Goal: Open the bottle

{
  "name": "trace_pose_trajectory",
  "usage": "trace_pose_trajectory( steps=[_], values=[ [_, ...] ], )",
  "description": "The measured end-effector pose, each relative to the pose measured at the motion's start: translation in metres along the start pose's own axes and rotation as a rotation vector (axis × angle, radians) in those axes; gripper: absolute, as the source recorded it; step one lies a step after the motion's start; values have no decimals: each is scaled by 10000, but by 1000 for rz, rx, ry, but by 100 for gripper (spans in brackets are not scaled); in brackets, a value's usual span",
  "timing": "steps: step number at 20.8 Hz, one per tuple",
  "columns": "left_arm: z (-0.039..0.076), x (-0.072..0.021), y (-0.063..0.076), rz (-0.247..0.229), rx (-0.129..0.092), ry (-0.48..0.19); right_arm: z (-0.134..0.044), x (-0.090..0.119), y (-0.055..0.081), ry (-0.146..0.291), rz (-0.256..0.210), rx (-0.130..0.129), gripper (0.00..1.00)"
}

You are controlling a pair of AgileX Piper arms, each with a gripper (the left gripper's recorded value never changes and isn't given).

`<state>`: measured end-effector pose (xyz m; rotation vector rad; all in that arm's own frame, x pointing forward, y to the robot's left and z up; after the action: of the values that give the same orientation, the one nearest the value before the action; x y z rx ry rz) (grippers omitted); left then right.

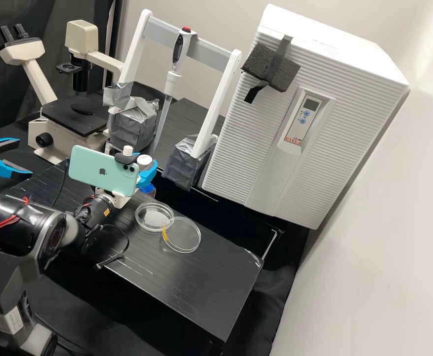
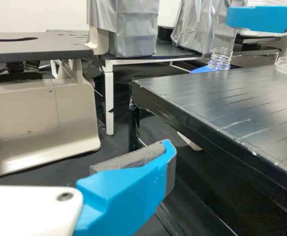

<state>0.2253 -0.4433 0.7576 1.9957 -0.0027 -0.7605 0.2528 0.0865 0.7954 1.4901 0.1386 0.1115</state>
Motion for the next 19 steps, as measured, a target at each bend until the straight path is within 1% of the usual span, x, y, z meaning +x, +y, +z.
trace_pose_trajectory(
  steps=[3, 5, 9, 11, 13, 16, 19],
  values=[
    [0, 0, 0, 0, 0, 0, 9, -121, -2, 5, -10, 14, 0],
    [0, 0, 0, 0, 0, 0, -6, -221, -28, 18, -28, 21, 0],
    [-9, 17, 25, 8, 7, -2, -56, -420, -107, 70, -83, 7, 0],
    [-33, 13, 39, 14, 8, 7, -65, -491, -156, 80, -108, 7, 0],
    [-69, -12, 57, 23, 9, 25, -77, -532, -189, 90, -126, 7, 0],
    [-115, -65, 120, 51, 19, 55, -53, -579, -229, 85, -146, 4, 0],
    [-133, -75, 152, 63, 27, 63, -30, -611, -244, 79, -152, 2, 0]
  ],
)
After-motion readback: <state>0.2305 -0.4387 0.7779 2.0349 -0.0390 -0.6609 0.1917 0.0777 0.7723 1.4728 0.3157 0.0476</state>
